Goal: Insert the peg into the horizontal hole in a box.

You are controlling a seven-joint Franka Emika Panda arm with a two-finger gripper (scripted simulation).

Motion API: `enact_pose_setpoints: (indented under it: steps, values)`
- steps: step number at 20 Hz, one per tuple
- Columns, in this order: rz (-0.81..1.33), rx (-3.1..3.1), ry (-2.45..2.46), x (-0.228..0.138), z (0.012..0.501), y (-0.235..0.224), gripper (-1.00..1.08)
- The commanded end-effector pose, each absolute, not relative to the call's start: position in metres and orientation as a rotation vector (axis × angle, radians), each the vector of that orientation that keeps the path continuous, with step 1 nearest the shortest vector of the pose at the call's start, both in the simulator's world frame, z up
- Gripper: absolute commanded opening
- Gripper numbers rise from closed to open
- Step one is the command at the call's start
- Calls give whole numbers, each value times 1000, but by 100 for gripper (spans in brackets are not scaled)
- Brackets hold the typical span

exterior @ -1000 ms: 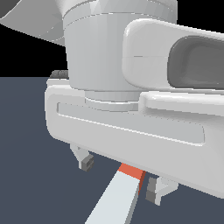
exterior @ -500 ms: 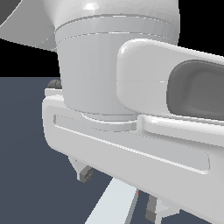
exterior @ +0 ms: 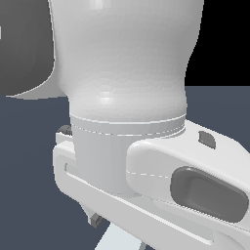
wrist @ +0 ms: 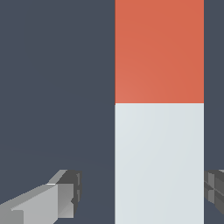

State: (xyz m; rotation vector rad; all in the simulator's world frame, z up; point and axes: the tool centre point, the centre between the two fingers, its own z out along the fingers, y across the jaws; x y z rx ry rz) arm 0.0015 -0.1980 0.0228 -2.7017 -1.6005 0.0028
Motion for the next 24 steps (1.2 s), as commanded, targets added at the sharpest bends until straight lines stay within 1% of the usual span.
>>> enact_pose_setpoints:
  steps: [1,2,3,16,20,24]
  values:
    - [0,-2703,-1601,3,20,-198,100]
    - [0,-2703,-1601,3,20,-198,100]
    - [0,-2703,-1601,3,20,-198,-100]
    - [1,-2690,-1623,5,23,-194,-100]
    - [1,-2630,-1719,16,35,-176,-100]
    - [2,-2515,-1885,32,57,-141,-100]
